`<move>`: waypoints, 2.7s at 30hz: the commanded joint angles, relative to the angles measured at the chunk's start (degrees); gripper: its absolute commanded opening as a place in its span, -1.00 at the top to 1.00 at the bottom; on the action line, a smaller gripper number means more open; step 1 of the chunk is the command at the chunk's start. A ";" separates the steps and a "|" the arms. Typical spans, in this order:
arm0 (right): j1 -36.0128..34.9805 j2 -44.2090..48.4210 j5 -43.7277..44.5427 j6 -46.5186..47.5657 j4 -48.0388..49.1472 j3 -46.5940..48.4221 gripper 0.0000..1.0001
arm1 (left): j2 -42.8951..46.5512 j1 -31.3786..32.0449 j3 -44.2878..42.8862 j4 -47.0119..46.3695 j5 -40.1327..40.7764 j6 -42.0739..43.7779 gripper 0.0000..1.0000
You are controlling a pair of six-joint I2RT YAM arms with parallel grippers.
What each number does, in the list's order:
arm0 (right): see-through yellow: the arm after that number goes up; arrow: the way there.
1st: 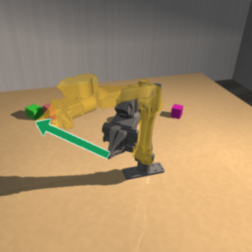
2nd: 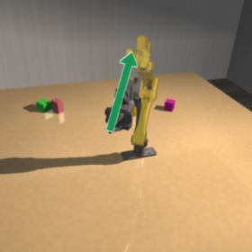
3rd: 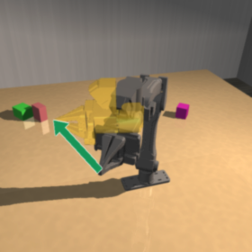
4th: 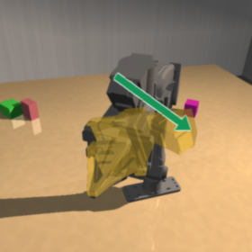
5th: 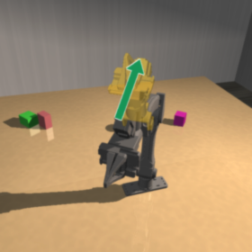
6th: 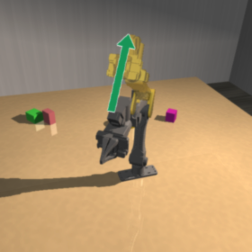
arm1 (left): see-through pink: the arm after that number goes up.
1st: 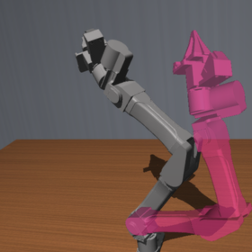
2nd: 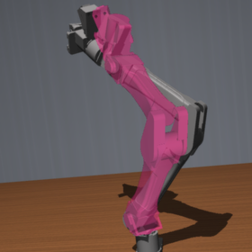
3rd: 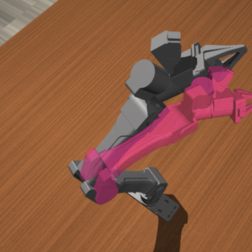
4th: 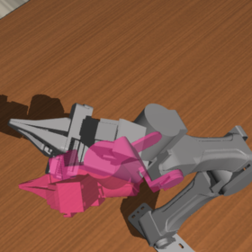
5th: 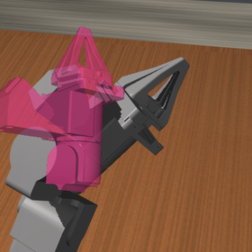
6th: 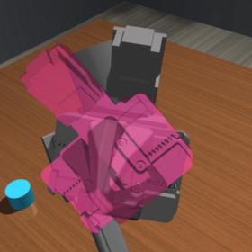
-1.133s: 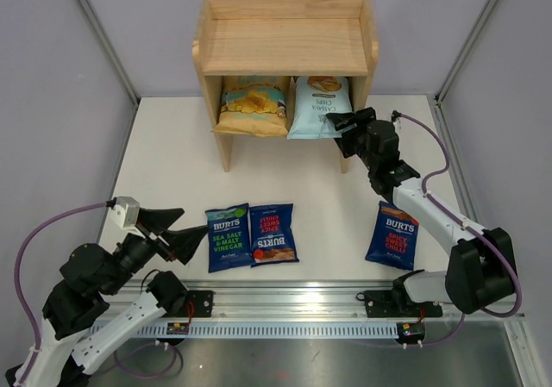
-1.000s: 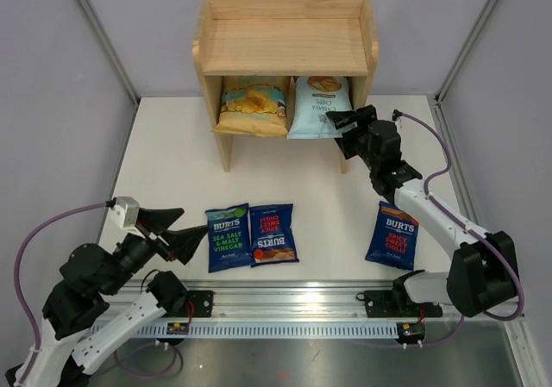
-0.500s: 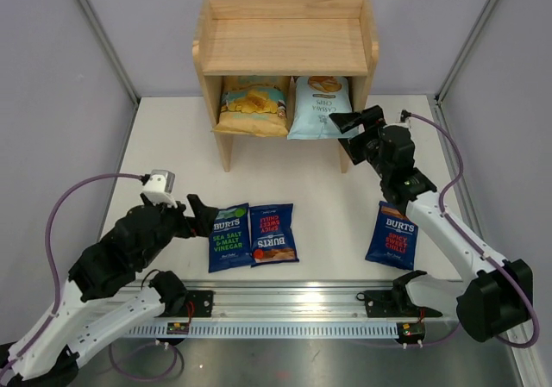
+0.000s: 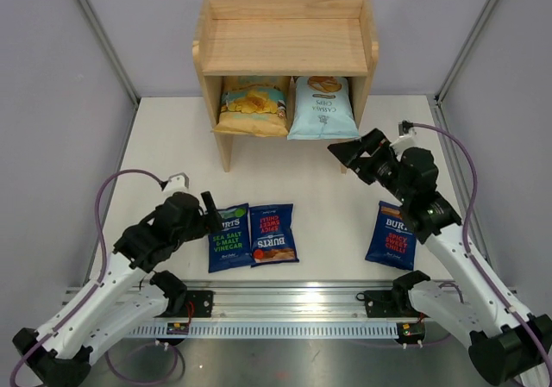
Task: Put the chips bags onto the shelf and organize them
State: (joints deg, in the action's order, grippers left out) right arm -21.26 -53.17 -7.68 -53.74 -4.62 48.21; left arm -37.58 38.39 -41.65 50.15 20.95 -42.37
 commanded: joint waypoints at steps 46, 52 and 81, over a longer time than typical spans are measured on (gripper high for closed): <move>0.25 25.48 -52.96 3.37 21.59 -21.66 -0.70 | -22.63 -23.98 20.47 -40.22 -20.07 -1.31 0.68; 0.34 24.08 -51.29 3.64 20.80 -22.71 -0.69 | -13.85 -23.89 19.85 -36.28 -19.55 -3.33 1.00; -34.72 -13.61 -8.92 13.91 59.81 -19.13 -0.76 | 5.42 -17.92 -12.13 -29.50 -44.07 -13.17 1.00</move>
State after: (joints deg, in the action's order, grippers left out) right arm -53.82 -64.97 -19.70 -44.01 43.81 24.29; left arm -31.07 19.14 -50.06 25.10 -17.12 -52.07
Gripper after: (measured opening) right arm 0.878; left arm 0.004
